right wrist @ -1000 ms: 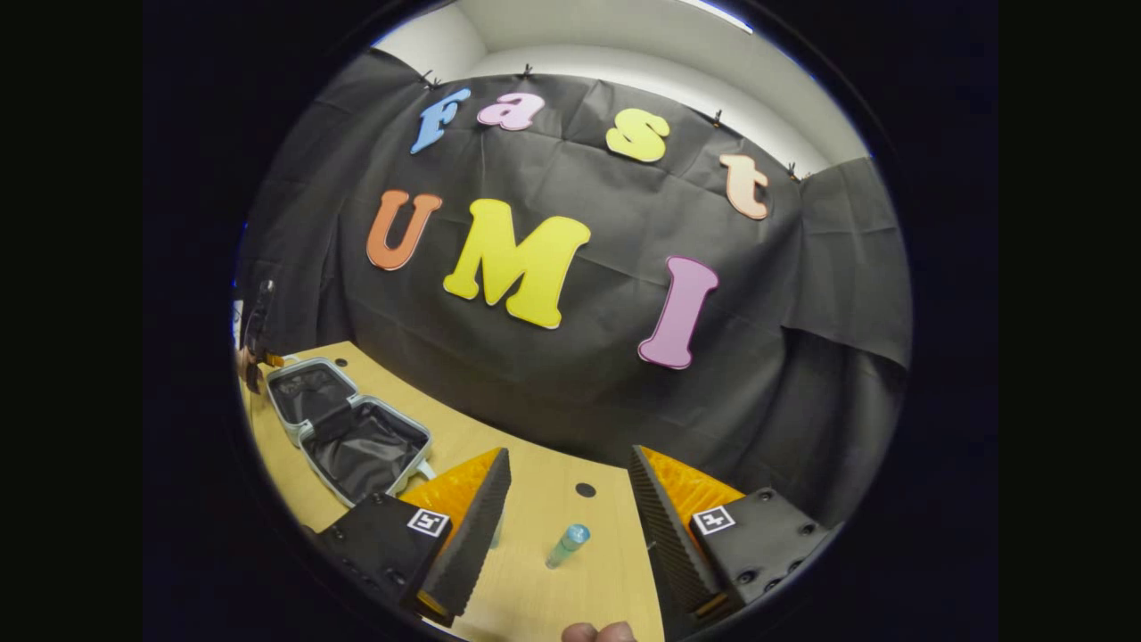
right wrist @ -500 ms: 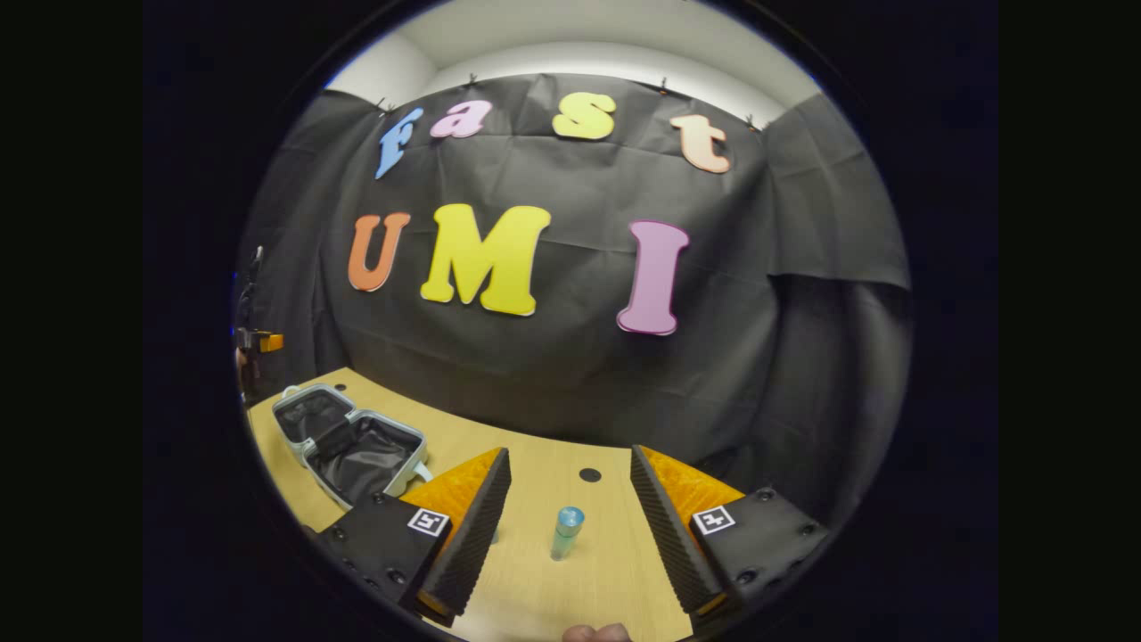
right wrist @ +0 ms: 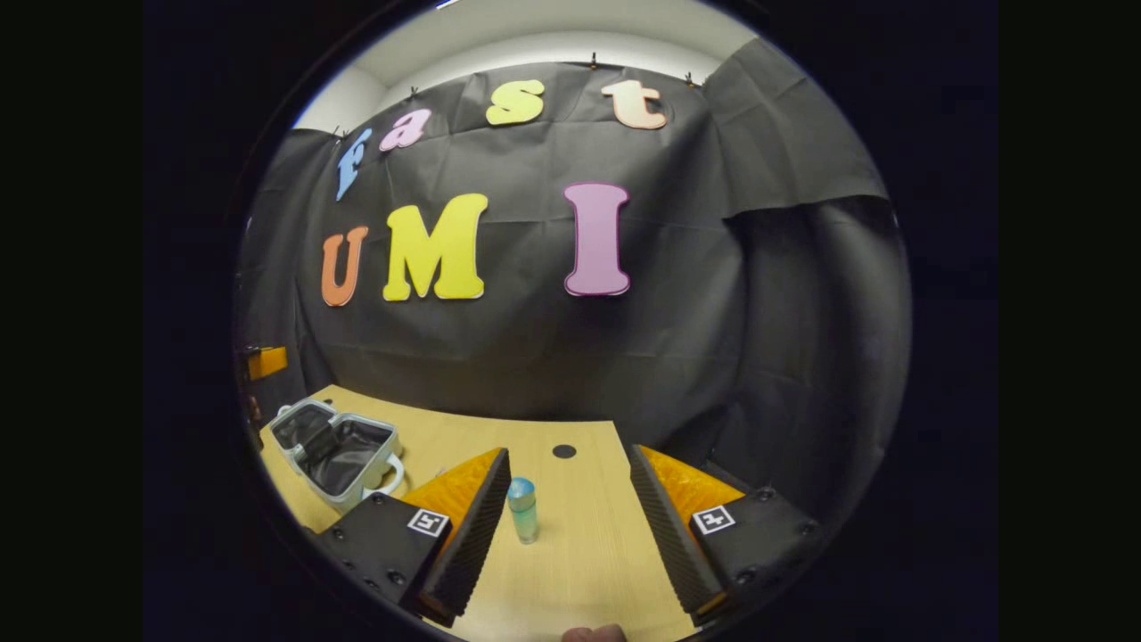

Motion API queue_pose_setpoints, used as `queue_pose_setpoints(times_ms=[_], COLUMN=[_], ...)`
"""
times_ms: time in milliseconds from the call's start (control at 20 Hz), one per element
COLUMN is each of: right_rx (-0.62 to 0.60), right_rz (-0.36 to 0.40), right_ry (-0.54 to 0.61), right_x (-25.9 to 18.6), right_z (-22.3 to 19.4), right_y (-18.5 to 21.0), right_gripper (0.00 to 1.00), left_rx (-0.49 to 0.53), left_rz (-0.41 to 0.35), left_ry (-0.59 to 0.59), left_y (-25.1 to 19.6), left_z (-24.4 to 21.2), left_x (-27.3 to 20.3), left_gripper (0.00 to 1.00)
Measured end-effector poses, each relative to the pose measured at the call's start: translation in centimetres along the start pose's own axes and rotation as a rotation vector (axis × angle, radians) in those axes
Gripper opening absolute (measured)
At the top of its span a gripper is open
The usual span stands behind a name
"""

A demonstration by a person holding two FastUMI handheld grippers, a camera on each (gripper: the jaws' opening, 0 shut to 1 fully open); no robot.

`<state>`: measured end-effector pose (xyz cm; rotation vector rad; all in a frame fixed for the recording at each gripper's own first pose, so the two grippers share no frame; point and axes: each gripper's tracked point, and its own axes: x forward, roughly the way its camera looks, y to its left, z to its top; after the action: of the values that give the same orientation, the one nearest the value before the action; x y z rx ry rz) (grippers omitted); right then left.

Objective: First open the suitcase, pack the skin care products into it, and then close the suitcase.

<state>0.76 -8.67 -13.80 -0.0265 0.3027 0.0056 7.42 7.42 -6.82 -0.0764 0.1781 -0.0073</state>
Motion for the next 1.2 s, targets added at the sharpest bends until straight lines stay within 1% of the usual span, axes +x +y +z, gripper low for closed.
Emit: queue_pose_setpoints(times_ms=[50,150,250,350,600,800,950,1000,1150,1200], right_rx=[-0.003,-0.01,-0.022,-0.041,-0.069,-0.078,-0.099,-0.101,-0.088,-0.08], right_rz=[0.006,0.008,0.009,0.019,-0.008,-0.029,-0.052,-0.06,-0.074,-0.075], right_ry=[0.009,0.045,0.086,0.122,0.172,0.204,0.225,0.232,0.251,0.262], right_x=[0.1,0.3,0.3,0.0,-1.6,-2.9,-3.5,-3.8,-4.1,-3.9], right_z=[-0.6,-2.0,-3.2,-4.2,-5.6,-6.4,-7.0,-7.3,-8.1,-8.5], right_y=[-0.3,-1.1,-1.9,-2.4,-5.0,-6.4,-7.6,-8.1,-8.8,-8.8], right_gripper=[0.8,0.8,0.8,0.8,0.81,0.8,0.81,0.81,0.8,0.8], left_rx=[-0.006,0.02,0.059,0.079,0.06,0.088,0.09,0.084,0.104,0.115], left_rz=[-0.027,-0.099,-0.175,-0.225,-0.26,-0.265,-0.253,-0.246,-0.261,-0.271], left_ry=[0.013,0.064,0.136,0.197,0.322,0.409,0.455,0.467,0.488,0.485], left_y=[-2.1,-6.4,-9.2,-11.6,-15.2,-17.4,-17.8,-17.8,-18.6,-18.9], left_z=[-0.9,-3.5,-7.0,-10.1,-17.0,-21.8,-24.4,-25.0,-25.8,-25.9], left_x=[0.0,0.7,0.9,1.5,4.5,7.5,9.9,10.5,11.9,12.3], left_gripper=[0.98,0.98,0.98,0.98,0.98,0.98,0.98,1.0,0.97,0.94])
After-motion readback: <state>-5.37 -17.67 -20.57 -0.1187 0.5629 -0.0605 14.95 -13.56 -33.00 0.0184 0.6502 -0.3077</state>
